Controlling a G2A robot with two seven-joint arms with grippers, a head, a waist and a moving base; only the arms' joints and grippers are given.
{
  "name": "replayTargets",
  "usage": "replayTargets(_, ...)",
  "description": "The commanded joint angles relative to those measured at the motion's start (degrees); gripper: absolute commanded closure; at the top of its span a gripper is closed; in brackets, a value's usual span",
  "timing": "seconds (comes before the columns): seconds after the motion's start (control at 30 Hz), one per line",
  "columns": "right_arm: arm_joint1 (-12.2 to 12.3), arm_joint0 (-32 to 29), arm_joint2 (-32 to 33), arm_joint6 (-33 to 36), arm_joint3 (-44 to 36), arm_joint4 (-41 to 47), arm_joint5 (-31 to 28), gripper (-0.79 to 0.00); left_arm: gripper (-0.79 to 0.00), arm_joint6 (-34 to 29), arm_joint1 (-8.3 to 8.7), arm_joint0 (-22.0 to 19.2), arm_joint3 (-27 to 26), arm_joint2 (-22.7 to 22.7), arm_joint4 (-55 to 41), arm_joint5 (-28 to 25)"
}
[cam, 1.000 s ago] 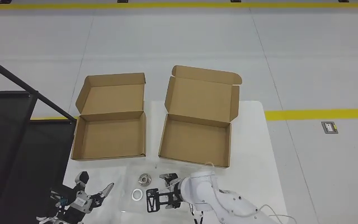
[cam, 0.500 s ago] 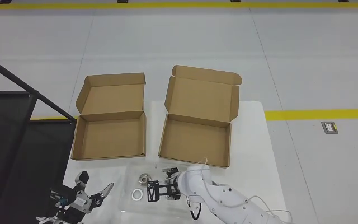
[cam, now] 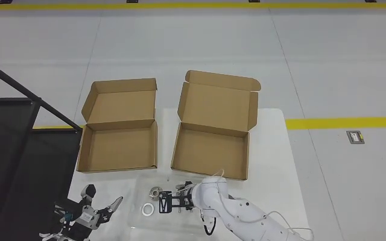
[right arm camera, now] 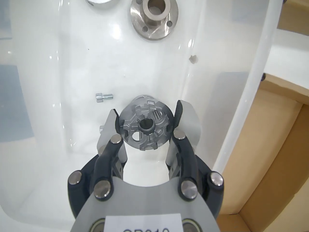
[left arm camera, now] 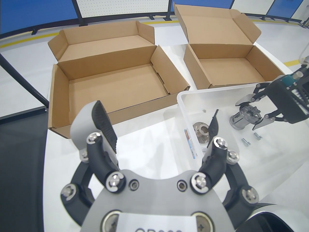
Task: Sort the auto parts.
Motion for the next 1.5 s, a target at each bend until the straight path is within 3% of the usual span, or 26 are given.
replayTargets(0.0, 0.7, -1.5, 1.4, -1.3, -2.8, -0.9, 0.6, 0.000, -0.785, 0.0, 0.00, 0.0, 0.0, 0.0, 0.0, 0.0)
replayTargets(0.37, 6.1, -15.8, 16.7, -9.7, -26.4, -4.2, 2.2, 0.000, -0.785, 0.0, 0.00, 0.0, 0.0, 0.0, 0.0, 0.0)
replayTargets(0.8, 6.3, -16.9, 17.7, -10.6, -27.2, -4.2, 3.1, 0.000, -0.785, 0.0, 0.00, 0.0, 0.0, 0.0, 0.0, 0.0)
replayTargets(1.0, 4.8, -12.2, 19.8, -13.4, -19.5, 1.5, 14.8, 0.000, -0.785, 0.0, 0.00, 0.0, 0.0, 0.0, 0.0, 0.0)
replayTargets(1.27, 0.7, 3.8, 16.7, -13.1, 3.8, 12.9, 18.2, 0.000, -0.785, 0.0, 0.00, 0.0, 0.0, 0.0, 0.0, 0.0)
replayTargets(1.47, -3.6, 12.7, 10.6, -14.4, 21.7, 15.3, 23.8, 0.000, -0.785, 0.0, 0.00, 0.0, 0.0, 0.0, 0.0, 0.0)
